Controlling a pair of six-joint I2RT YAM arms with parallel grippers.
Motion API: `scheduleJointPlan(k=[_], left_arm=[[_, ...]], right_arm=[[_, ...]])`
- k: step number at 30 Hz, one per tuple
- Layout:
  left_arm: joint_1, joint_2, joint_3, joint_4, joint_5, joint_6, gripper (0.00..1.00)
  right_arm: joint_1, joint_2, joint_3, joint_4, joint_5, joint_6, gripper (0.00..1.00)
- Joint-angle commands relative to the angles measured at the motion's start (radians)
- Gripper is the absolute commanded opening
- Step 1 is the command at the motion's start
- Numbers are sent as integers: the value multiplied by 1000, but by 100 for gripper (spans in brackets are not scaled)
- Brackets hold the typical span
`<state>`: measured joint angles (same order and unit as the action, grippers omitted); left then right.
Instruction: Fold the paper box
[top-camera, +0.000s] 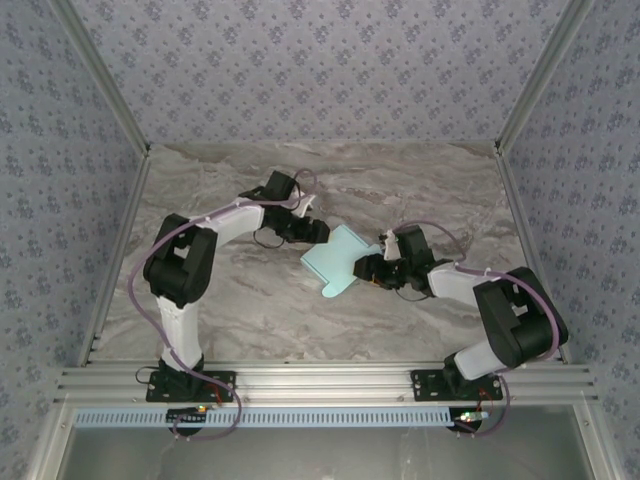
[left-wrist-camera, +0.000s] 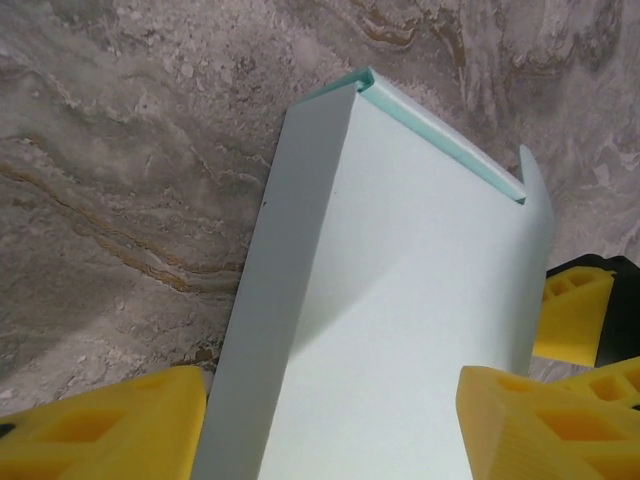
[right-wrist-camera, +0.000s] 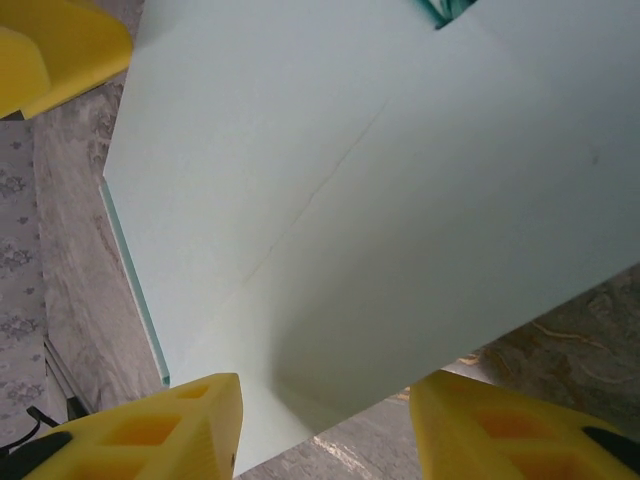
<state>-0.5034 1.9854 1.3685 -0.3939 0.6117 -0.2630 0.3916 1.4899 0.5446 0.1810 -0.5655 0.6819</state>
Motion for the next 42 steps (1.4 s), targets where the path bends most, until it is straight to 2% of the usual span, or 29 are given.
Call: scheduleJointPlan(k=[1,12,16,22,42], left_arm=[[-5,34,36,-40,1,9,61],[3,54,11,-23,53,-23,38],[12,40,-45,48,106,-80,37],[22,43,-77,86,134,-113,40],[19,61,-51,113,174,-131,56]], right_arm=[[-9,14,-23,88,-17,52,46],[-29,18,-12,187,-43,100,29],[-31,19,6,232,-70,123,21],[-31,0,31,249,-89,154,14],[-5,-62,122,132,-41,158,13]])
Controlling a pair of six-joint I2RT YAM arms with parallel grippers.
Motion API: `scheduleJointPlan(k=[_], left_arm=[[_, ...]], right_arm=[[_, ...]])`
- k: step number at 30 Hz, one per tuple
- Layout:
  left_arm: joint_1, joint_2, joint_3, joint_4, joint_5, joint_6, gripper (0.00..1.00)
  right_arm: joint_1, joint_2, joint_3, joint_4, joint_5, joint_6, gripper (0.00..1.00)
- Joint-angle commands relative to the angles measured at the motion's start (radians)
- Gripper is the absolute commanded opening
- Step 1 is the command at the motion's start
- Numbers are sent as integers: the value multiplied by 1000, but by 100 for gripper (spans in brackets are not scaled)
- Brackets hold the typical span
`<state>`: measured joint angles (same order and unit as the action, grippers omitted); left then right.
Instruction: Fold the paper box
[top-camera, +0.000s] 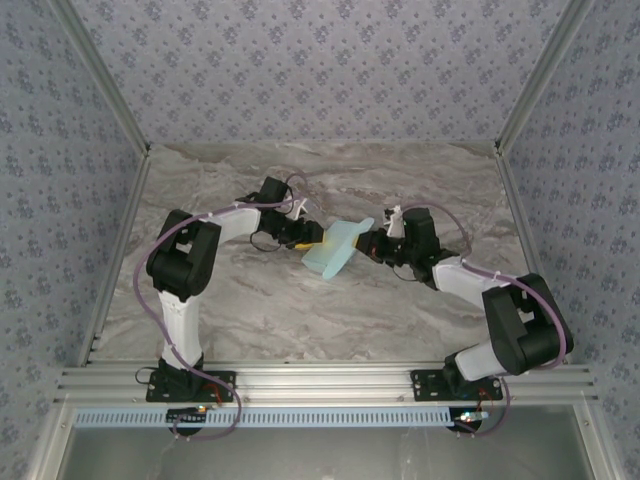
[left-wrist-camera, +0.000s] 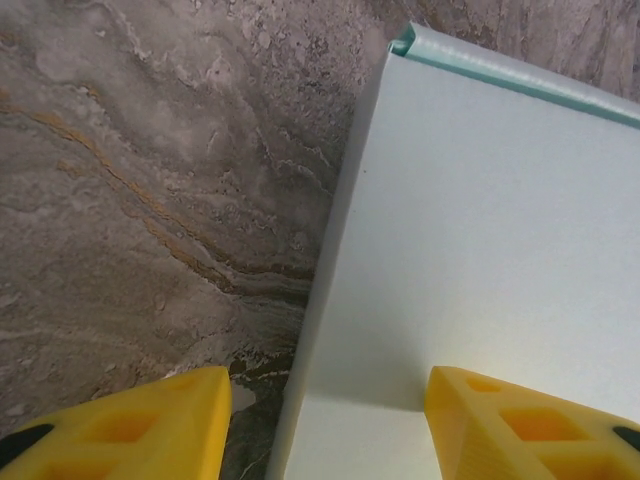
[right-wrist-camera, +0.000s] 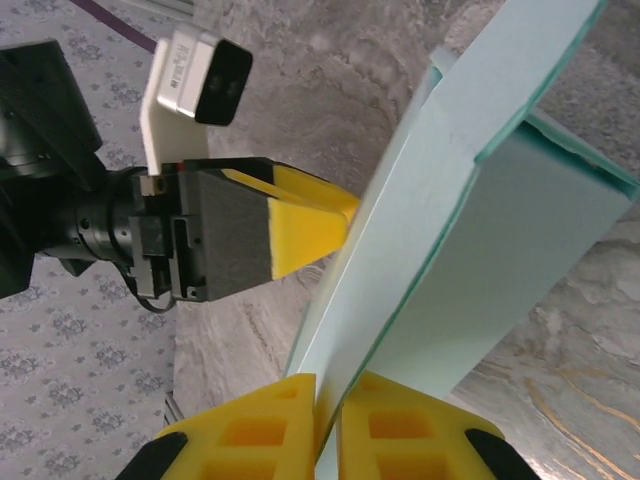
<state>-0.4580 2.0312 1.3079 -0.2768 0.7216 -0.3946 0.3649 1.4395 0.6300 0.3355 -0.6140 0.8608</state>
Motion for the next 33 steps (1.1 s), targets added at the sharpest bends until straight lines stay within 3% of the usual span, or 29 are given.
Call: scheduleJointPlan(k=[1,12,18,27,33], left_arm=[[-27,16,12,-3,65,0,57],[-29,18,35,2,58,-5,62],[-29,-30,21,2,-71,-13,67],[-24,-283,-145,60,-429,-13,78],[-28,-536,-395,268,-443,19,88]], right_arm=[[23,-9,39,-29,13,-22,13],[79,42,115,-156,115,-33,14],[110,61,145,-233,209,-19,14],[134,87,178,-288,277,-21,14],[144,110,202,-291,286,-16,14]])
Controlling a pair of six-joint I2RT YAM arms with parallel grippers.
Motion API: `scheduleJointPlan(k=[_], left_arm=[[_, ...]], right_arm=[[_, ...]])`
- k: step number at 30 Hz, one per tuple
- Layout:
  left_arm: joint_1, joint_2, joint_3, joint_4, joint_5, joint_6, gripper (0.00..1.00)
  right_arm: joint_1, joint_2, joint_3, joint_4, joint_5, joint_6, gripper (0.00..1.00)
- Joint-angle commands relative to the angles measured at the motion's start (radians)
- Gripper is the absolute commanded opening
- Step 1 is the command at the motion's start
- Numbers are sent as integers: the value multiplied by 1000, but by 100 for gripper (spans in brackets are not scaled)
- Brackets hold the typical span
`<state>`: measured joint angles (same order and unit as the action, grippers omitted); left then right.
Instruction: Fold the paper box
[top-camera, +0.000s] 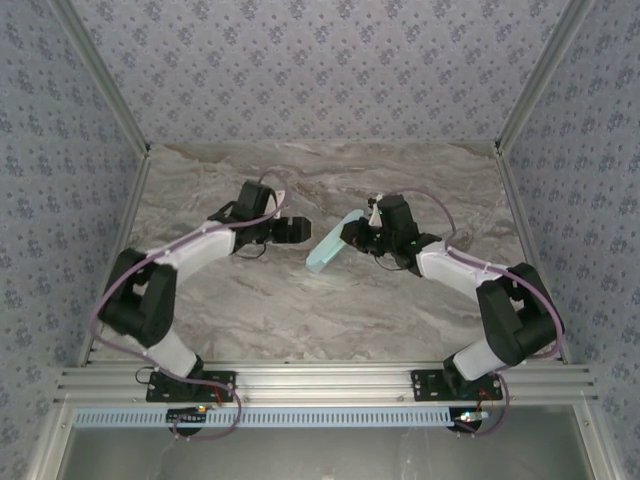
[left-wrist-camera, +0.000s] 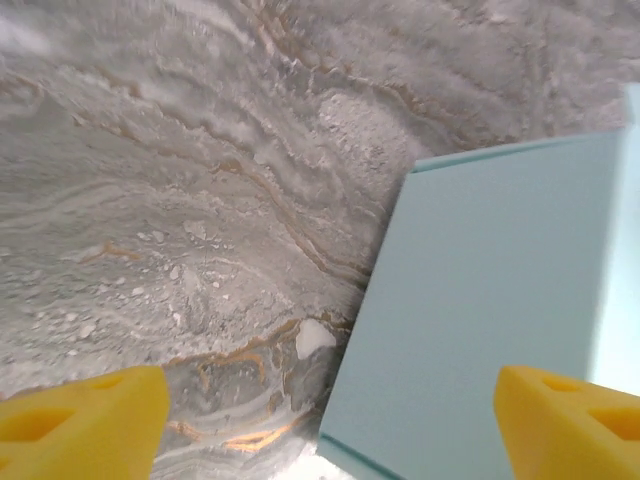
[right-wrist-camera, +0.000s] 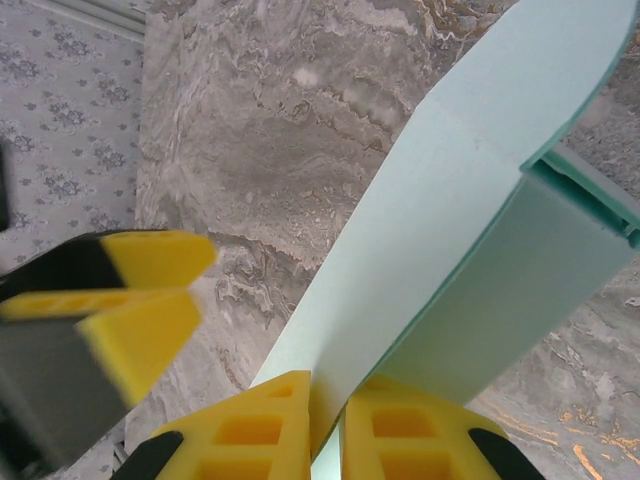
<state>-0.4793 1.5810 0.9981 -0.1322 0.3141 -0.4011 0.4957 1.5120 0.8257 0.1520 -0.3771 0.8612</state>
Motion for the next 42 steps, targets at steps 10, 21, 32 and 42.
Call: scheduleJointPlan(k=[10,21,32,42], left_arm=[[-222,-230,-254,258,-181,332,96],[-306,-70,-148,237,-269,482,96],[-306,-3,-121,242,-270,493,67],[-304,-1,-126,237,-263,507,44]], right_arm=[[24,65,38,-111,49,-14,13],[23,60,39,-114,49,-14,13],[23,62,47,-120,47,-16,13],[15,24,65,-138,57,-43,23]])
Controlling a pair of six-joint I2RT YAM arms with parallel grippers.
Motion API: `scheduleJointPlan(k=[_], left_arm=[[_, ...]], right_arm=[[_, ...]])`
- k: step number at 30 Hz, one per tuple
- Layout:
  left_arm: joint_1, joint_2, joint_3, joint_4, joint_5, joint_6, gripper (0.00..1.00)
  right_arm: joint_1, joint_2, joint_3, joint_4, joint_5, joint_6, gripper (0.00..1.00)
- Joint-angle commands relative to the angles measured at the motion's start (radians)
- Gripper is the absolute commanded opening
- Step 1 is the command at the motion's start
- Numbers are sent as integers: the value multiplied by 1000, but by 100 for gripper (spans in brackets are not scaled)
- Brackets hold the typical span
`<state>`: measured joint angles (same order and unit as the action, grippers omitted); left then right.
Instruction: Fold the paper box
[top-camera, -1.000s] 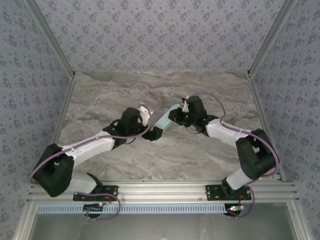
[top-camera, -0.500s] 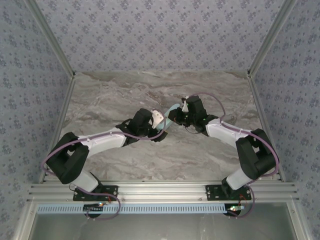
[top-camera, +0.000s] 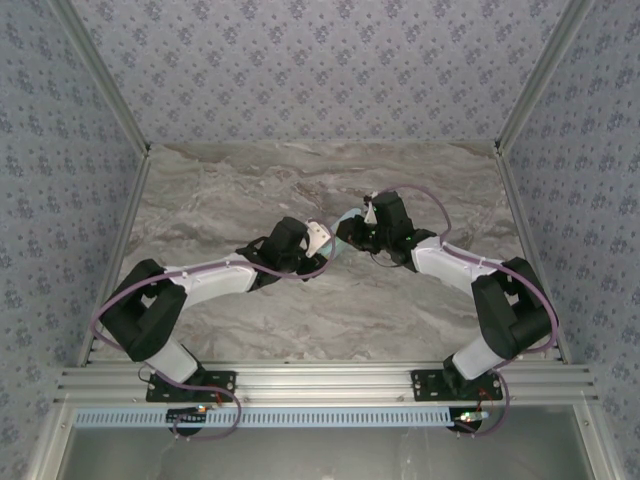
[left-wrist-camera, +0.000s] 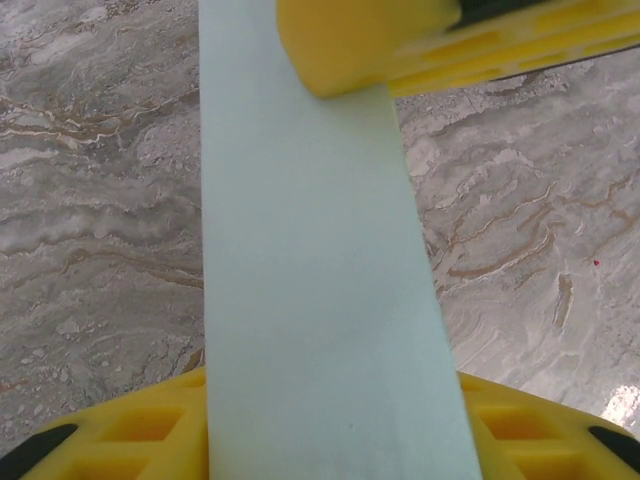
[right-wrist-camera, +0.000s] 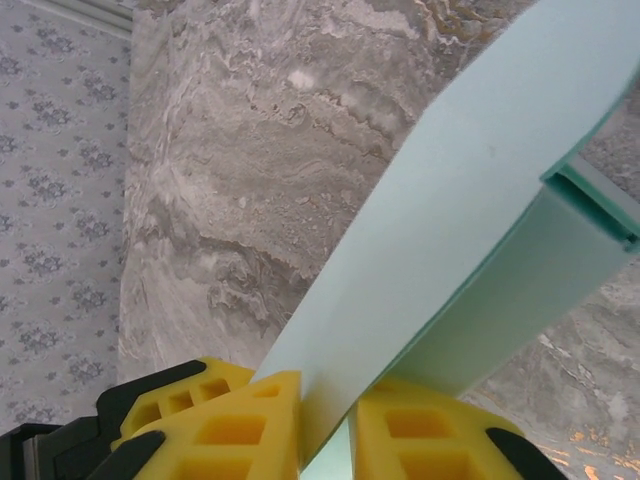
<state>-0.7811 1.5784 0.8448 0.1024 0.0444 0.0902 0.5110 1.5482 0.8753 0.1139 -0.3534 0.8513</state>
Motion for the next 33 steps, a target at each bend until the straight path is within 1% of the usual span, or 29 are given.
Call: scheduleJointPlan(k=[1,7,9,11,14,18,21,25,27,31,33], left_arm=[[0,-1,27,-3,9,17,42],[24,-30,8,-17,55,40,38],[39,-45,1,-25,87,50,38],[54,-61,-1,-37,115,60,38],[83,-84,-5,-57,168,78,36],[114,-107,-3,-101,241,109,34],[127,-127,-4,-137,251,133,33],[137,-157,-12,-174,269,163,32],[137,-167,-17,-182,276,169,31],[139,-175,-21,-188,291,169,31],[139,-174,-23,-190,293,169,31]], right_arm=[[-3,-24,19,-112,38,-45,26],[-36,-131,34,-211,73,-160,44],[-53,-173,37,-247,82,-230,49],[-70,-207,46,-285,83,-331,52],[-93,-237,74,-347,83,-514,54],[-115,-213,125,-405,59,-741,56],[-125,-188,154,-402,73,-870,56],[-126,-160,159,-356,8,-1120,55],[-133,-136,172,-361,-23,-1217,55],[-140,-54,263,-494,-79,-1430,53],[-147,-19,294,-529,-105,-1500,53]])
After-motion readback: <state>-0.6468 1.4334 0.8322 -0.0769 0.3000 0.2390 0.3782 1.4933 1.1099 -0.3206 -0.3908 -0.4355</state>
